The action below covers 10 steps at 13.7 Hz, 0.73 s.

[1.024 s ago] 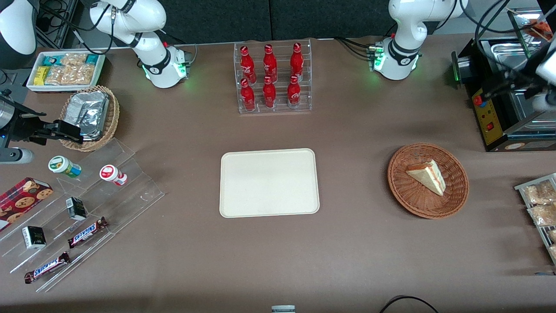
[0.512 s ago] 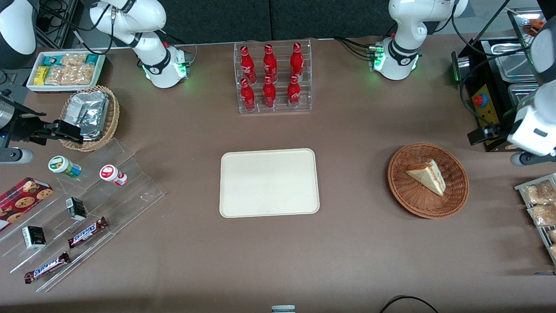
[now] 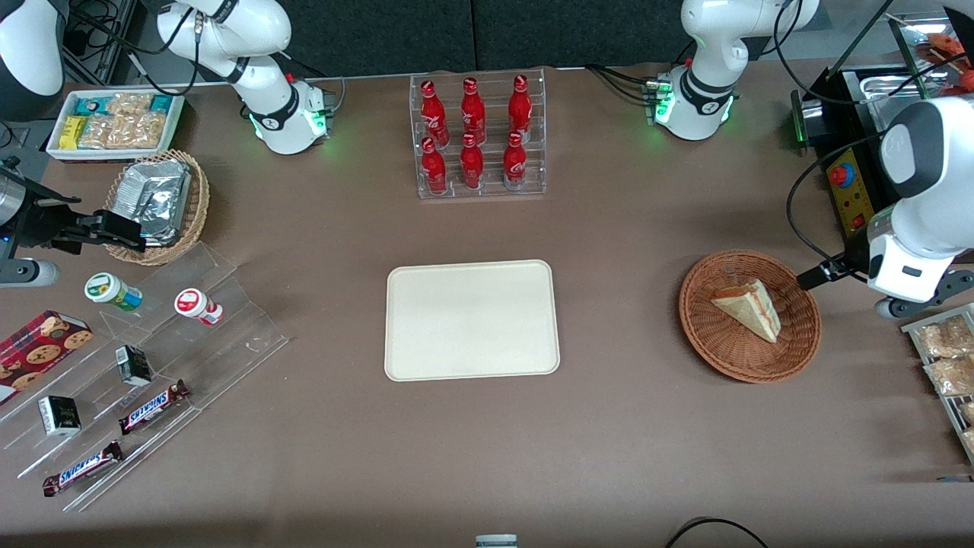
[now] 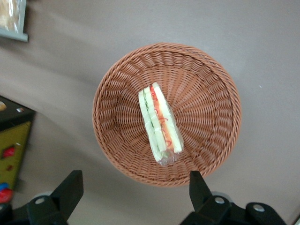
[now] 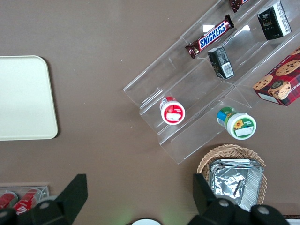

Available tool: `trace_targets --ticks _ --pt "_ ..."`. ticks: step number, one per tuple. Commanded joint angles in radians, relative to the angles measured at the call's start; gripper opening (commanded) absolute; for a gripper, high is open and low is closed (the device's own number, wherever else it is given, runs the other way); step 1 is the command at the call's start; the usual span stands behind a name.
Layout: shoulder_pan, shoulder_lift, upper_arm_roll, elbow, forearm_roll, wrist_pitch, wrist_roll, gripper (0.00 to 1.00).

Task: Place sandwich from basket to tray
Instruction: 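Move the open left gripper down over the wrapped sandwich in the basket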

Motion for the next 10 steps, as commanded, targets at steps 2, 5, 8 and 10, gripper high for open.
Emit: trace_targets --ticks 2,5,8,10 --pt "-0.005 -0.039 -0.001 -0.15 -0.044 0.187 -0.198 1.0" --pt "-0.007 -0.034 -0.001 -0.229 -0.075 0.322 -0.324 1.0" --pt "-0.016 -0.002 -0.001 -0.243 -0.075 0.358 -0.381 1.0" --pt "-0.016 0.007 -0.003 -0.275 -0.075 0.413 -0.401 1.0"
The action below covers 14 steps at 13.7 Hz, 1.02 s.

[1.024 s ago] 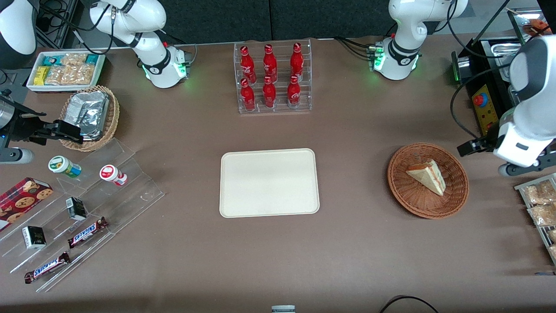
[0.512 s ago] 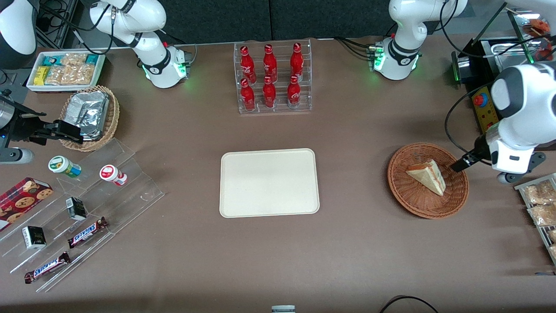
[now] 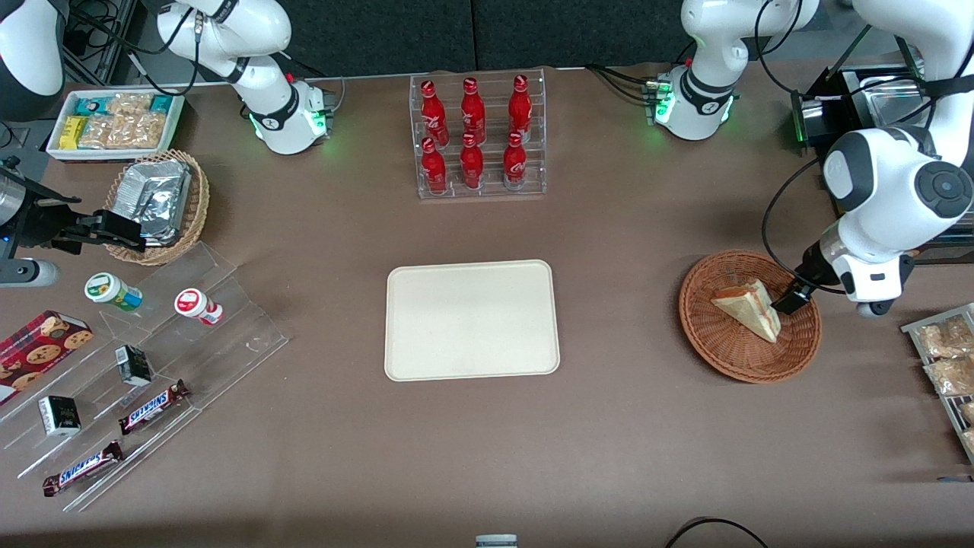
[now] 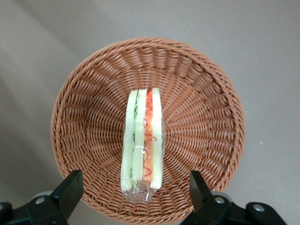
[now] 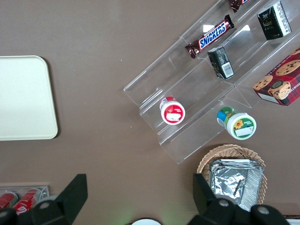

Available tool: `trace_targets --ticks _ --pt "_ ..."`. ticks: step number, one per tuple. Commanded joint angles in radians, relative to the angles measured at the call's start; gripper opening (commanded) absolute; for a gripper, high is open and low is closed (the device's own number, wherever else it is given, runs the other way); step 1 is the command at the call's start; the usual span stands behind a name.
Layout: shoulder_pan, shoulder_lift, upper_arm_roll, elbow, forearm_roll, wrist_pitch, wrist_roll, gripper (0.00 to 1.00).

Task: Place sandwich from basket to tray
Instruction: 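Move the open left gripper down over the wrapped sandwich in the basket, then close the left gripper on the wrapped sandwich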

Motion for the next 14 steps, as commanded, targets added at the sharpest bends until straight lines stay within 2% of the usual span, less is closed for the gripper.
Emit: trace_targets --ticks 1,14 --pt "-0.006 0.002 -0.001 -0.04 -0.014 0.087 -0.048 1.0" --pt "-0.046 0.099 -0.006 -0.096 -0.014 0.256 -0.118 1.0"
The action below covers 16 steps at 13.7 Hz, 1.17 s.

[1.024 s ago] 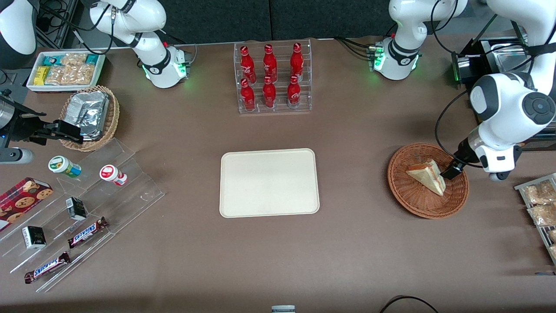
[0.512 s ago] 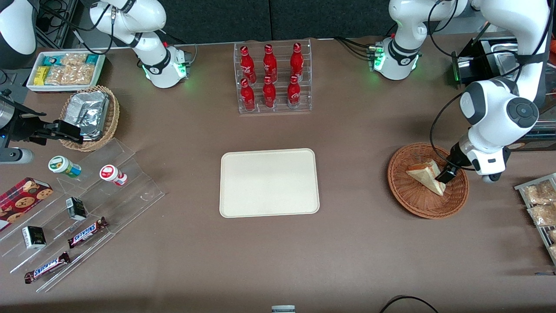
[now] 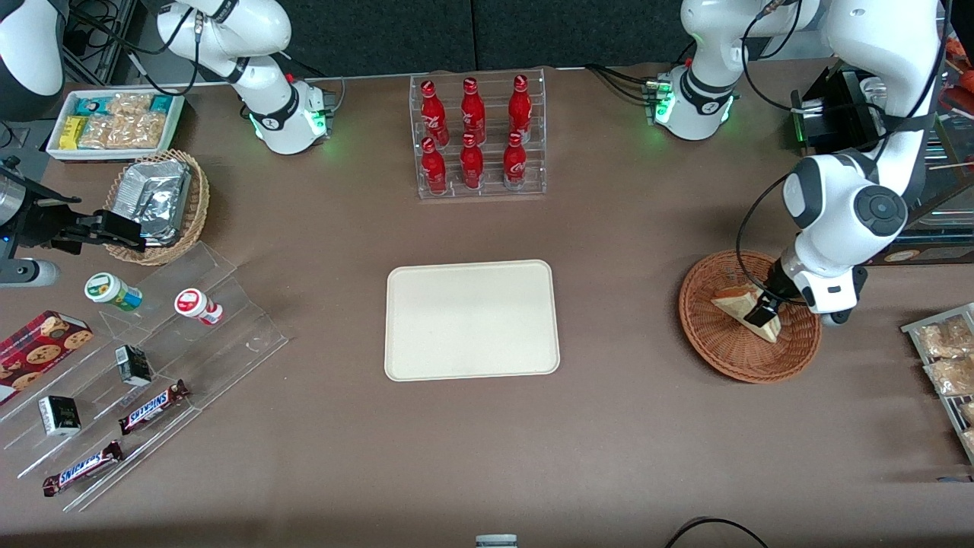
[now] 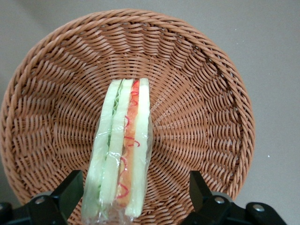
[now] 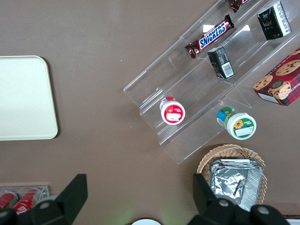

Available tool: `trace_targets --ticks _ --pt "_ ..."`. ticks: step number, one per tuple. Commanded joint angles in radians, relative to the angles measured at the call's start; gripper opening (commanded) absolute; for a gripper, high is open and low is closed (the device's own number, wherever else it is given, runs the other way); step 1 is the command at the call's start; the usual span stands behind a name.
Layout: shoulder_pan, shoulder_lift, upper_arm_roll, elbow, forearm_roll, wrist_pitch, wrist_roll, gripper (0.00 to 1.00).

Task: Place sandwich from basket to tray
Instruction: 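Close the left gripper on the wrapped sandwich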

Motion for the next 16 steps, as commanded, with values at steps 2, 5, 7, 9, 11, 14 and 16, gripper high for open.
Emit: trace_targets --ticks 2,5,7,9,11,14,16 --pt "-0.007 0.013 0.001 -0.041 -0.012 0.073 -0.012 1.0" --pt "-0.005 0.018 0.003 -0.043 -0.013 0.078 -0.015 0.71" --pt "-0.005 0.019 0.001 -0.043 -0.013 0.078 -0.025 0.41" --pt "-0.007 0.018 0.001 -0.041 -0.013 0.076 -0.027 0.24" --pt "-0.007 0.018 0.001 -0.041 -0.013 0.073 -0.027 0.23" --pt "-0.008 -0.011 0.001 -0.034 -0.006 0.034 -0.013 0.23" --pt "-0.008 -0.06 0.001 -0.008 0.002 -0.081 -0.007 0.23"
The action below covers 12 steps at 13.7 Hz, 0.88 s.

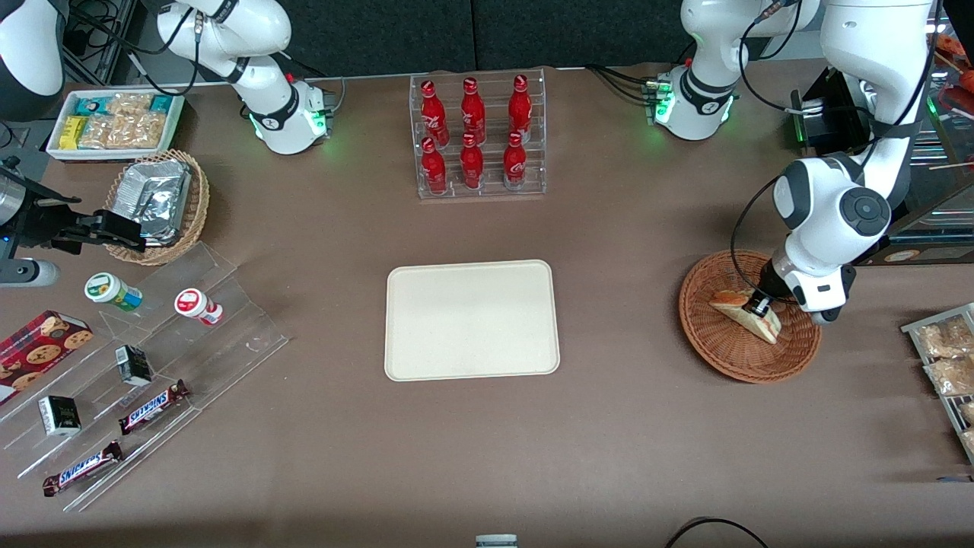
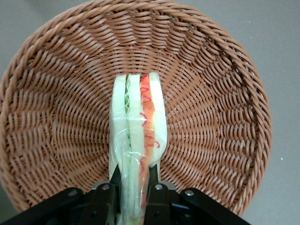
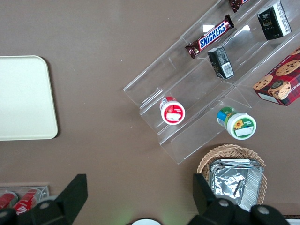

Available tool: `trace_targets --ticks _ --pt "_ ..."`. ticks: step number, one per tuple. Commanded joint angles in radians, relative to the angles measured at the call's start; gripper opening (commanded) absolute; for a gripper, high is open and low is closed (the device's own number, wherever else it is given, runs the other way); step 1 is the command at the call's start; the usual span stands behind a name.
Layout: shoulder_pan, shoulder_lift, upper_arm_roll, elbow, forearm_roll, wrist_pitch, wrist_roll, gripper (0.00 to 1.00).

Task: Place sandwich from basket to tray
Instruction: 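Close the left gripper on the wrapped sandwich, then lift the sandwich up out of the wicker basket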

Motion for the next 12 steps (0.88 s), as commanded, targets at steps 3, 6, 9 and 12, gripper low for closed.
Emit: trace_targets --ticks 3,6,9,12 --pt "-0.009 -0.124 -0.026 0.106 0.02 -0.31 0.02 0.23" --pt "-0.009 -0.145 -0.081 0.211 0.053 -0.481 0.025 0.24" --pt "-0.009 -0.139 -0.167 0.317 0.053 -0.598 0.042 0.24" --pt "-0.015 -0.13 -0.262 0.386 0.054 -0.627 0.04 0.24"
